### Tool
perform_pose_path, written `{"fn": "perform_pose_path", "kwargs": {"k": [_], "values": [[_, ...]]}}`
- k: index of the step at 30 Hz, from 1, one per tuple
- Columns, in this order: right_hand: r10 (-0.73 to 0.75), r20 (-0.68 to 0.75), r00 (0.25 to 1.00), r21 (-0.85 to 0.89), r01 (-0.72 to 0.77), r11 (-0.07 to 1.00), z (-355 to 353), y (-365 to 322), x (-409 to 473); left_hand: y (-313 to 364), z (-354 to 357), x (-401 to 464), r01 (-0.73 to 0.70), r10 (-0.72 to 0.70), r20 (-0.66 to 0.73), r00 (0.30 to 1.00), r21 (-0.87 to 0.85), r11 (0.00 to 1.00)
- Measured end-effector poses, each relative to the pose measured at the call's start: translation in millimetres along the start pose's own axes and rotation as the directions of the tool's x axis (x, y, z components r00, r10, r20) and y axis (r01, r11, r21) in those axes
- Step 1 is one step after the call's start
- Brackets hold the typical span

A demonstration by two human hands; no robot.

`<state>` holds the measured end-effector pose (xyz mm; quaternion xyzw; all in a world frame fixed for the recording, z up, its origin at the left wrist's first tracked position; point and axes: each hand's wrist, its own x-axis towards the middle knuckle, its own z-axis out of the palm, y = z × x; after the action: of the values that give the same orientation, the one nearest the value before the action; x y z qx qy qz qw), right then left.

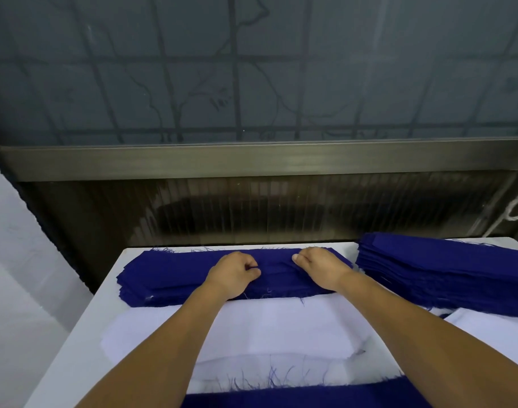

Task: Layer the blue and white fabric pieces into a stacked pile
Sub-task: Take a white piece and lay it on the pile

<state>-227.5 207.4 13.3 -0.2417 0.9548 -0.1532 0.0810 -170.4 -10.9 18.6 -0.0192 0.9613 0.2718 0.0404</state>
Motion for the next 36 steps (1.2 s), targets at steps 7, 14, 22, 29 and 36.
{"fn": "perform_pose_path", "kwargs": {"k": [7, 14, 22, 29, 36], "values": [[0.059, 0.006, 0.998, 0.105, -0.059, 0.993, 3, 0, -8, 2, 2, -4, -0.022, 0.024, -0.036, 0.999, 0.056, 0.998], [0.060, -0.020, 0.998, 0.154, -0.056, 0.987, 3, 2, -13, -41, -27, -23, 0.033, -0.023, -0.107, 0.994, 0.094, 0.995], [0.075, -0.045, 0.996, 0.132, -0.069, 0.989, 5, -1, -17, -97, -59, -53, 0.206, -0.145, -0.263, 0.954, 0.222, 0.953], [0.013, -0.184, 0.983, 0.076, 0.001, 0.997, -17, -15, -86, -79, -73, -97, 0.043, 0.114, -0.326, 0.939, 0.437, 0.899], [-0.063, 0.058, 0.996, 0.493, 0.027, 0.870, -57, -15, -230, -67, -87, -193, -0.172, 0.162, 0.087, 0.983, 0.112, 0.979]]}}
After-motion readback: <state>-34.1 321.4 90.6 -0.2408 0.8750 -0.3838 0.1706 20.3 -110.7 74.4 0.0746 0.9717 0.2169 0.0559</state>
